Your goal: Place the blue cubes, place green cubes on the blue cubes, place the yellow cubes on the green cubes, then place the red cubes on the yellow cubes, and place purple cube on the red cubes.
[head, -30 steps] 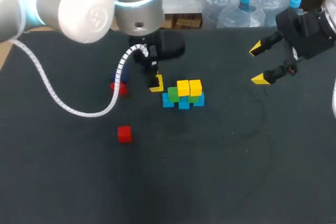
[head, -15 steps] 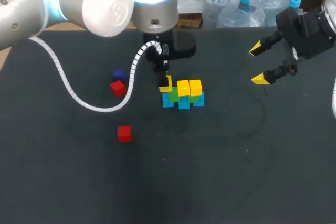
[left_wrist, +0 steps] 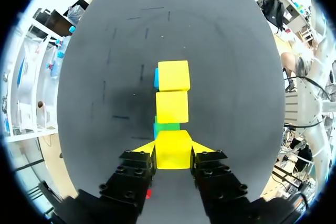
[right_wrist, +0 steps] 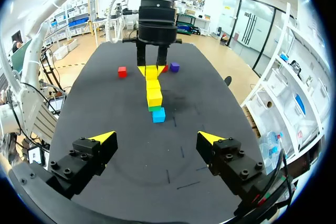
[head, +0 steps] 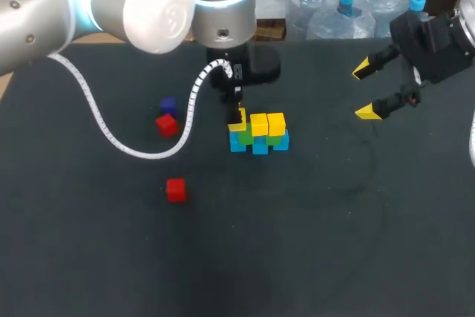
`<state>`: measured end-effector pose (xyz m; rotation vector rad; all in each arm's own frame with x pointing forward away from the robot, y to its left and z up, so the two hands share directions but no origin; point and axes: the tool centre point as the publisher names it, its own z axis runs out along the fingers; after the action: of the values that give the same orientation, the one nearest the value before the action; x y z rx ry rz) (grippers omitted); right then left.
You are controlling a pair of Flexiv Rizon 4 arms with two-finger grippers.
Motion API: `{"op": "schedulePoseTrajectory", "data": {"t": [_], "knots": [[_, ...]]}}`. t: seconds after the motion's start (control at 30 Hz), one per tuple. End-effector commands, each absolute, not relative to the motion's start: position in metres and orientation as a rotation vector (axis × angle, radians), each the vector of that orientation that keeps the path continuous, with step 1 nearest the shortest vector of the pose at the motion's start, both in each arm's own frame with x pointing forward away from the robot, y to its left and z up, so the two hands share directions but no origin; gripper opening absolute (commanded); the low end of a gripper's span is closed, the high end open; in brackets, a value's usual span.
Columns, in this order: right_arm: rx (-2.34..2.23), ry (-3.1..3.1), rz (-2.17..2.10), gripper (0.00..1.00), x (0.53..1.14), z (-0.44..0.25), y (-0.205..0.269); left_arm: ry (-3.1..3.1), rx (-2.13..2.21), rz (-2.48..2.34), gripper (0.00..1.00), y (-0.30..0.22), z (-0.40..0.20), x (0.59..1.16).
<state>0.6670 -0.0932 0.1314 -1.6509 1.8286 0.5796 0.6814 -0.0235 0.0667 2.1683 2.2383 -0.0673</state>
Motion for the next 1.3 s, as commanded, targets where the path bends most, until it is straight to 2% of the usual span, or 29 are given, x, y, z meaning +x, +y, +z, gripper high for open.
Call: {"op": "schedulePoseTrajectory", "data": {"t": [0.03,1.3], "knots": [[-1.65,1.827,0.58,1.0,0.667,0.131,-0.093,2.241,2.181,-0.069,0.0,-0.026,0.067,0.686],[-1.65,1.827,0.58,1.0,0.667,0.131,-0.093,2.258,2.206,-0.092,0.0,-0.03,0.057,0.69]]}}
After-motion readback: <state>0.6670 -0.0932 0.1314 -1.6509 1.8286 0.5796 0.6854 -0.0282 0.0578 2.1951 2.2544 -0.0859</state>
